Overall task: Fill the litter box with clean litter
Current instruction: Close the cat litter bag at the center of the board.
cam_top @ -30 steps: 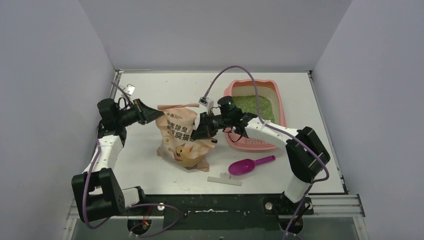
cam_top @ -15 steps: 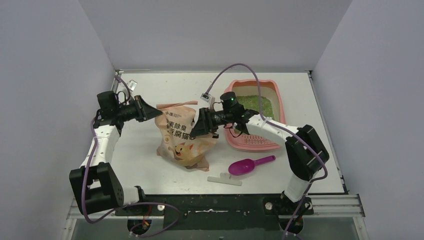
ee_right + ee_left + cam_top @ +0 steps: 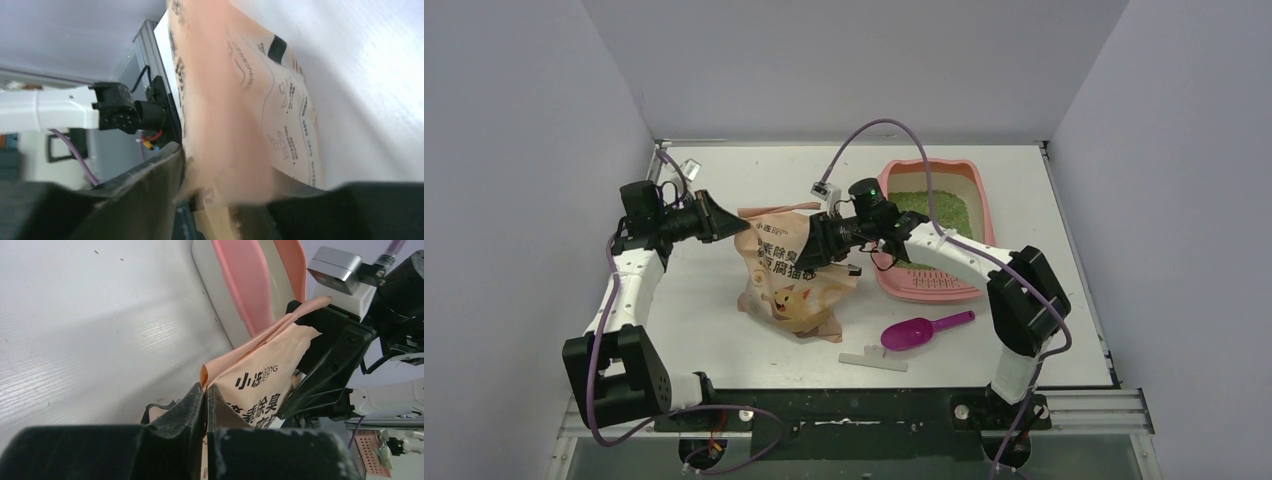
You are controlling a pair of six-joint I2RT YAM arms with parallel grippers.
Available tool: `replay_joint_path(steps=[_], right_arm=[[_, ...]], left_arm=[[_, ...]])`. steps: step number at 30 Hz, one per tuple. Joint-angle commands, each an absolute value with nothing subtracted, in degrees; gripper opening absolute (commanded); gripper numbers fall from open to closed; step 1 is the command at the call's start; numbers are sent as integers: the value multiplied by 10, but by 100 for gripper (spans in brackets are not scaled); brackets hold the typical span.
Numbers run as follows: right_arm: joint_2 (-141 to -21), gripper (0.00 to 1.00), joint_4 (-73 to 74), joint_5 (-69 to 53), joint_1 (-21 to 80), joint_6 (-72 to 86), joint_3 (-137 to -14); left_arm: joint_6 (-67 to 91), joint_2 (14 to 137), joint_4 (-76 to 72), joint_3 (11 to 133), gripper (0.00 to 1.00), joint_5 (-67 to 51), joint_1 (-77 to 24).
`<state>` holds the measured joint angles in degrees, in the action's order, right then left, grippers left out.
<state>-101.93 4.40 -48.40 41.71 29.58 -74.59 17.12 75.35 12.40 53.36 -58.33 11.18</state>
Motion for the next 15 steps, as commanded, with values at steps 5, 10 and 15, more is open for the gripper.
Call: replay_joint_path(steps=[5,10,15], right_arm=[[-1045,4,-27,-552,382,409,-756],[-1060,0,-357,-606,342,691,-676],[-1081,0,-524,-626,334,838,-653]], left_arm=[[172,740,76,565,22,-576,116],[181,730,57,542,55,-587,120],[317,771,-173,462,66,-648,116]])
